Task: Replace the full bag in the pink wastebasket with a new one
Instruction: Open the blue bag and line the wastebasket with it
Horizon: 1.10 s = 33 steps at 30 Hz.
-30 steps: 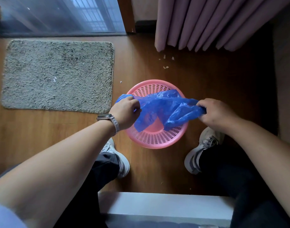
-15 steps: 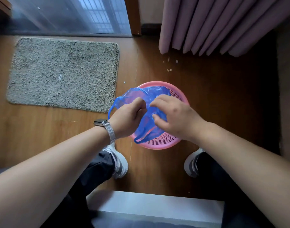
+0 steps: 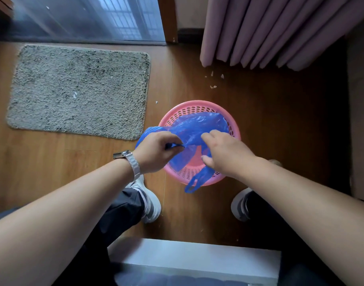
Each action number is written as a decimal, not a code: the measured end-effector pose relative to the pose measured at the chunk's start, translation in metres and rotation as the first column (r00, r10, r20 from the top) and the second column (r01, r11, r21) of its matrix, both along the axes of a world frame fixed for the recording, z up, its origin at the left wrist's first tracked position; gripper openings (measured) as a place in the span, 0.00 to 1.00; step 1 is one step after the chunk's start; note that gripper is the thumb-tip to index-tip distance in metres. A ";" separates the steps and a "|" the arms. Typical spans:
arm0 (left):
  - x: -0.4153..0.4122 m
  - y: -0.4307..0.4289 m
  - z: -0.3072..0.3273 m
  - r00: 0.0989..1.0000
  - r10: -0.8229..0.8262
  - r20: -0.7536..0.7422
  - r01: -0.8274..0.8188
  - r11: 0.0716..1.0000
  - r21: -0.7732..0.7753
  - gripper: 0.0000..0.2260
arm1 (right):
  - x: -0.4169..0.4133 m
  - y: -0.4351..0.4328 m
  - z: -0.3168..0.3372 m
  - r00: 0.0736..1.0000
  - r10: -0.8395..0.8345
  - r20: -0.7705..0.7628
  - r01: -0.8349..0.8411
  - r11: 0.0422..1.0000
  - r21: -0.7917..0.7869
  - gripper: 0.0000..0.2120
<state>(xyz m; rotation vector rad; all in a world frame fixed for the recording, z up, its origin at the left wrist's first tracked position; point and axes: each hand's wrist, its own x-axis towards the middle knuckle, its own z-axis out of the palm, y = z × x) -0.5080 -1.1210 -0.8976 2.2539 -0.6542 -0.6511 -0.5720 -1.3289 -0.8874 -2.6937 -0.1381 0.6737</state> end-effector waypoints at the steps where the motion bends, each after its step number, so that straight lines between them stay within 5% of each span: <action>1: 0.005 0.002 0.003 0.998 -0.051 0.039 0.051 0.999 -0.009 0.03 | 0.001 -0.005 -0.004 1.000 -0.020 0.007 0.020 0.999 -0.027 0.19; 8: 0.054 0.037 0.014 0.967 -0.148 0.206 0.123 0.984 0.128 0.11 | 0.000 -0.052 -0.028 0.990 -0.112 -0.089 0.082 0.953 -0.291 0.22; 16: 0.031 0.048 -0.006 0.902 -0.408 0.139 0.329 0.860 0.390 0.15 | -0.021 -0.081 -0.037 0.995 -0.096 0.018 0.096 0.928 -0.359 0.22; 20: 0.014 0.007 -0.002 0.813 -0.468 0.345 0.366 0.874 0.321 0.13 | -0.020 -0.069 -0.029 0.963 -0.114 0.244 0.159 0.971 -0.177 0.16; 22: 0.002 -0.018 -0.010 0.829 -0.481 0.286 0.433 0.875 0.217 0.12 | -0.013 -0.062 -0.033 0.969 -0.146 0.201 0.157 0.987 -0.036 0.12; 26: -0.007 -0.039 -0.043 0.912 -0.386 0.137 0.362 0.916 0.173 0.11 | -0.008 -0.050 -0.055 0.992 -0.071 0.106 0.070 0.997 0.008 0.11; 33: 0.017 -0.046 -0.072 0.980 -0.026 0.198 -0.009 0.985 0.172 0.12 | 0.004 -0.060 -0.077 0.976 -0.037 0.214 0.052 0.997 -0.062 0.22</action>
